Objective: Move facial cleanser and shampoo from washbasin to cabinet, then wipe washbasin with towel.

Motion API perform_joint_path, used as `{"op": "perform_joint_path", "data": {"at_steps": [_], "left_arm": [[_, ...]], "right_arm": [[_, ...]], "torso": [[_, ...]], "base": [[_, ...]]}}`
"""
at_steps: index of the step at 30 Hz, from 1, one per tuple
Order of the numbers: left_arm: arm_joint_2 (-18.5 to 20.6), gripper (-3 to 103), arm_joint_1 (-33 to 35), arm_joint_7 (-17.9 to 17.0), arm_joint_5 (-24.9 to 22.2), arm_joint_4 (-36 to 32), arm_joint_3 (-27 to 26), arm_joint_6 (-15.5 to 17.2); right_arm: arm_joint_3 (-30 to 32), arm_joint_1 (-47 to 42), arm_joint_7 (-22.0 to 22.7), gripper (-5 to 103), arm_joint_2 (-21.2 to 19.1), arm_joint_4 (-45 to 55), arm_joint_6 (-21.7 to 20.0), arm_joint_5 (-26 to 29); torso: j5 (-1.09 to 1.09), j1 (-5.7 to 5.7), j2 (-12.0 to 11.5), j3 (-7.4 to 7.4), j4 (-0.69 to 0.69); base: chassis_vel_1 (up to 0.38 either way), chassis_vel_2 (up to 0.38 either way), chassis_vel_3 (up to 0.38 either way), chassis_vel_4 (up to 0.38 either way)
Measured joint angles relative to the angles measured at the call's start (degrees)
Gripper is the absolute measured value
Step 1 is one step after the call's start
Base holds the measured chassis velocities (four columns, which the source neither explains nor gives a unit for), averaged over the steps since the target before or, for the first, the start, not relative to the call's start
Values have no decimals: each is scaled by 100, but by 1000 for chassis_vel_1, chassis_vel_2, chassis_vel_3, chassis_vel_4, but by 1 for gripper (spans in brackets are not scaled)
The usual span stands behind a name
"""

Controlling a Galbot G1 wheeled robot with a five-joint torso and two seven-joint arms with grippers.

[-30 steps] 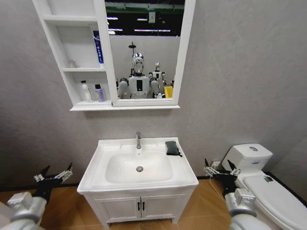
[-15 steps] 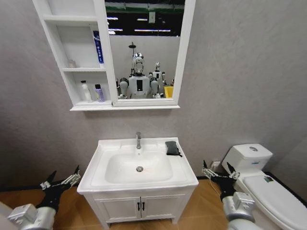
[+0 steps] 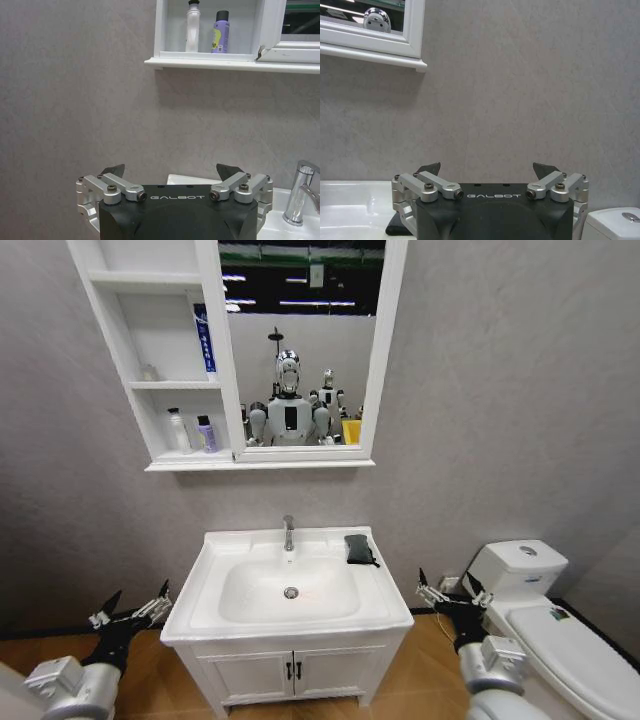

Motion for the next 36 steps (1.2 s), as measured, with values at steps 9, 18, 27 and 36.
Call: {"op": "perform_joint_path", "data": {"at_steps": [9, 18, 27, 36], "left_arm": [[7, 100, -4, -3, -7, 8, 3, 0], [9, 100, -5, -6, -10, 11, 5, 0], [13, 100, -4, -9, -13, 14, 6, -3], [13, 100, -4, -12, -14, 15, 6, -5]], "right_arm": [[33, 129, 16, 100, -112, -113, -123, 223], [-62, 389, 8, 100, -210, -490, -199, 321], [-668, 2007, 232, 100, -1658, -1759, -889, 2163], [-2299, 4253, 1009, 100, -2054, -3448, -1413, 3247]], "torso": [[0, 0, 0, 0, 0], [1, 0, 0, 0, -1], [1, 0, 0, 1, -1], [0, 0, 0, 1, 2]], "base": [[0, 0, 0, 0], [0, 0, 0, 0], [0, 0, 0, 0], [0, 0, 0, 0]]}}
